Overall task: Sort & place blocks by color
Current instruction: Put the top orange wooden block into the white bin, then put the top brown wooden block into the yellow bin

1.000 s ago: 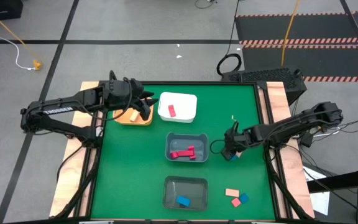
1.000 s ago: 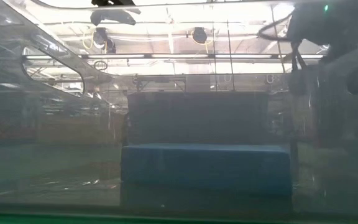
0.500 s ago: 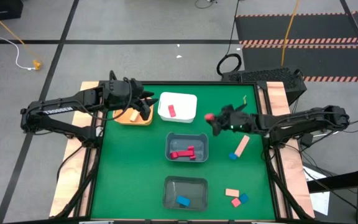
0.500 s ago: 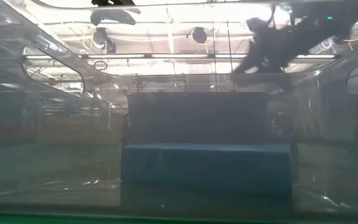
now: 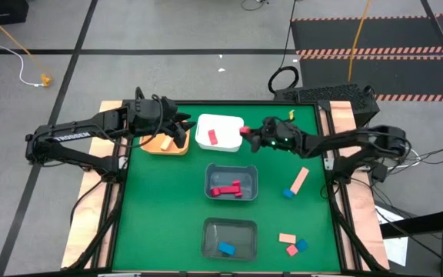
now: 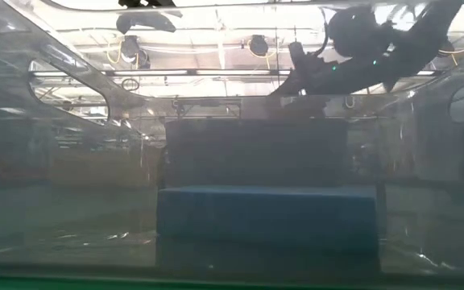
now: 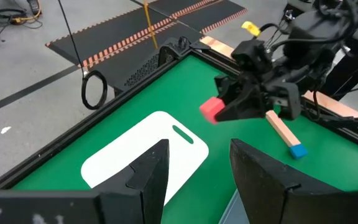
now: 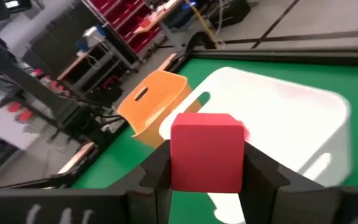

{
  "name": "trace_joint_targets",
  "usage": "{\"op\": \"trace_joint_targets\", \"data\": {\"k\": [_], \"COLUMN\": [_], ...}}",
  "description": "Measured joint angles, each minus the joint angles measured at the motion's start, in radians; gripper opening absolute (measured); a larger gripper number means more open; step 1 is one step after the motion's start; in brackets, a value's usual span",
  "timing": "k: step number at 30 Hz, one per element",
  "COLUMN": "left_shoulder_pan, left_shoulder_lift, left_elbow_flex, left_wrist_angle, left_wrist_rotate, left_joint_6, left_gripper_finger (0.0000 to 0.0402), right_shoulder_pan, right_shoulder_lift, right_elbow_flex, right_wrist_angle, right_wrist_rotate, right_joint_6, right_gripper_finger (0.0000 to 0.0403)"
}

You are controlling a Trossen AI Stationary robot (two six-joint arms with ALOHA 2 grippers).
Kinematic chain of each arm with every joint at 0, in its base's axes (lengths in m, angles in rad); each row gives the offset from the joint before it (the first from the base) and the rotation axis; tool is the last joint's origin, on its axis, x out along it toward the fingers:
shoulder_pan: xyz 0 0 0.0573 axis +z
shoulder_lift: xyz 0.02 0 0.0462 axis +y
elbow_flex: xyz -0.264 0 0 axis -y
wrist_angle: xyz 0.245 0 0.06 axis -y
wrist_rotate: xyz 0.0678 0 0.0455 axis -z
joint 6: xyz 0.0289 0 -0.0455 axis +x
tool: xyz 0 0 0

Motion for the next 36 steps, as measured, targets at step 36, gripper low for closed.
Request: {"op": "trace_joint_targets", "data": {"k": [36], "left_shoulder_pan": [0.0], "left_shoulder_lift": [0.0], "left_elbow_flex": [0.0], "left_wrist_angle": [-0.003], "left_wrist_rotate": [0.0], "left_joint_6": [-0.012], "left_gripper_finger": [0.017], "right_shoulder_pan": [-0.029], "right_shoulder_lift": [0.035], "right_elbow_flex": [0.147], "right_wrist_angle": [-0.206], "right_wrist_rotate": [-0.081], "right_joint_6": [-0.12], "right_gripper_finger": [0.0262]}}
